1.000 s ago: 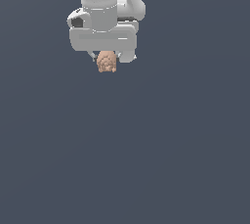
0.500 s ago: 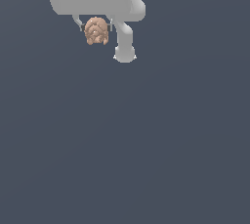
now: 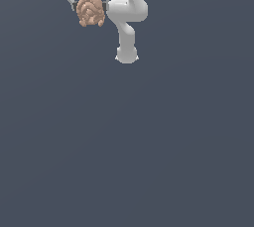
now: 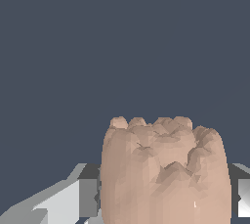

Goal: Pick up the object and move it to a goal position.

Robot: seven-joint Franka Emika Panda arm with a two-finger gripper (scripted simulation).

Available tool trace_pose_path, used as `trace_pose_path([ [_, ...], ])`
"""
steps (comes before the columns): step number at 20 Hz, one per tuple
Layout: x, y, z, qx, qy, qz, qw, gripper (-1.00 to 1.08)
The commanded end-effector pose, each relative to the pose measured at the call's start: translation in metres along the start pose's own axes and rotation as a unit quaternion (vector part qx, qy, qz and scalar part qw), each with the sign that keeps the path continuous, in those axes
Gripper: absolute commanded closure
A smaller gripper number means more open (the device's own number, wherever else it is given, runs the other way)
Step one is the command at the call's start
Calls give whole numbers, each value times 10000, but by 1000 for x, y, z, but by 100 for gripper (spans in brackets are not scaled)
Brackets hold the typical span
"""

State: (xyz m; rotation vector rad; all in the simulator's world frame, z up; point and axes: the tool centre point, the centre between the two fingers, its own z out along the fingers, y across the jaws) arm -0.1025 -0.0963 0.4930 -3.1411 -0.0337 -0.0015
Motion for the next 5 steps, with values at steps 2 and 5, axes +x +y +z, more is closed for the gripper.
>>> trace_pose_path([
  [2, 0, 2, -7, 1, -5, -1, 10000, 108],
  [5, 0, 2, -9, -2, -5, -3, 10000, 108],
])
